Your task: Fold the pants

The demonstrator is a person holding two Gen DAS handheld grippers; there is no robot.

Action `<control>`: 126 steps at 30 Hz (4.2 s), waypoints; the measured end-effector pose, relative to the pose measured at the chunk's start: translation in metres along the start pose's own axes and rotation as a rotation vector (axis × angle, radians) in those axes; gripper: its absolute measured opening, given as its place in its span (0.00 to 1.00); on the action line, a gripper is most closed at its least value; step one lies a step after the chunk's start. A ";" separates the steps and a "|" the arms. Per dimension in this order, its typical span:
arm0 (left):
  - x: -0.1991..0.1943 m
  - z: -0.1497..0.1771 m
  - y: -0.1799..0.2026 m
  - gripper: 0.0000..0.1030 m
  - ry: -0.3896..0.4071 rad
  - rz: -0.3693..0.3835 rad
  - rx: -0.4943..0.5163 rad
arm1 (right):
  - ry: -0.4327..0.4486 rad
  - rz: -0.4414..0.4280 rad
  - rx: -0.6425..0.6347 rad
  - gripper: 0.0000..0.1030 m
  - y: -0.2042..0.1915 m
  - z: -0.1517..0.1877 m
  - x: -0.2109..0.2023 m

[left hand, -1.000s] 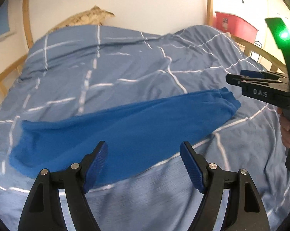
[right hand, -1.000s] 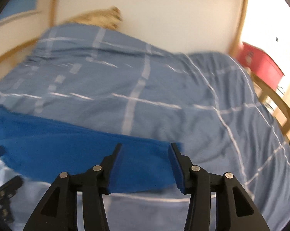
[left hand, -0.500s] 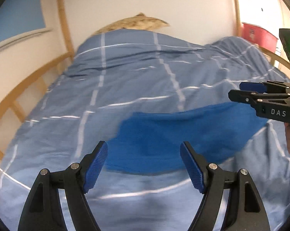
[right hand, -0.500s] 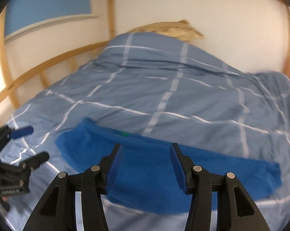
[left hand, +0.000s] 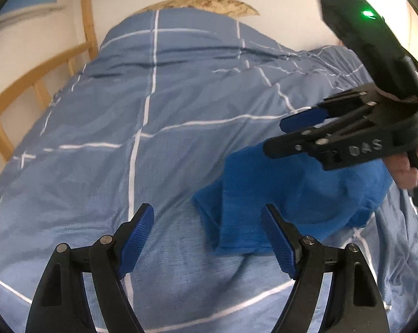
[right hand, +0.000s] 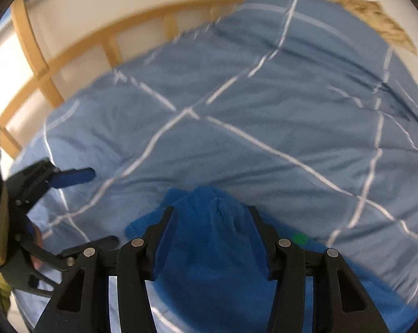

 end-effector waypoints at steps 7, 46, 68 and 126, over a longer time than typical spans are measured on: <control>0.012 0.011 -0.008 0.76 -0.014 0.040 -0.035 | -0.202 -0.045 0.034 0.48 0.013 -0.020 0.051; 0.007 0.024 -0.011 0.76 0.021 0.025 -0.066 | 0.078 0.053 0.036 0.47 -0.007 -0.024 0.025; -0.007 0.066 0.061 0.76 -0.024 -0.072 0.045 | 0.307 0.179 0.275 0.46 -0.002 0.221 -0.070; 0.031 0.065 0.017 0.48 -0.063 0.072 0.009 | 0.115 0.355 0.311 0.11 -0.018 0.220 -0.030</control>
Point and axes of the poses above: each gripper's, at about its wrist camera, not at the fingertips, and x roughly the way its jaws point, y to its right, z to its underside, the point moved 2 cm from there along x, roughly the way its jaws point, and after that the axes turned 2 degrees about -x, right-handed, at the moved point
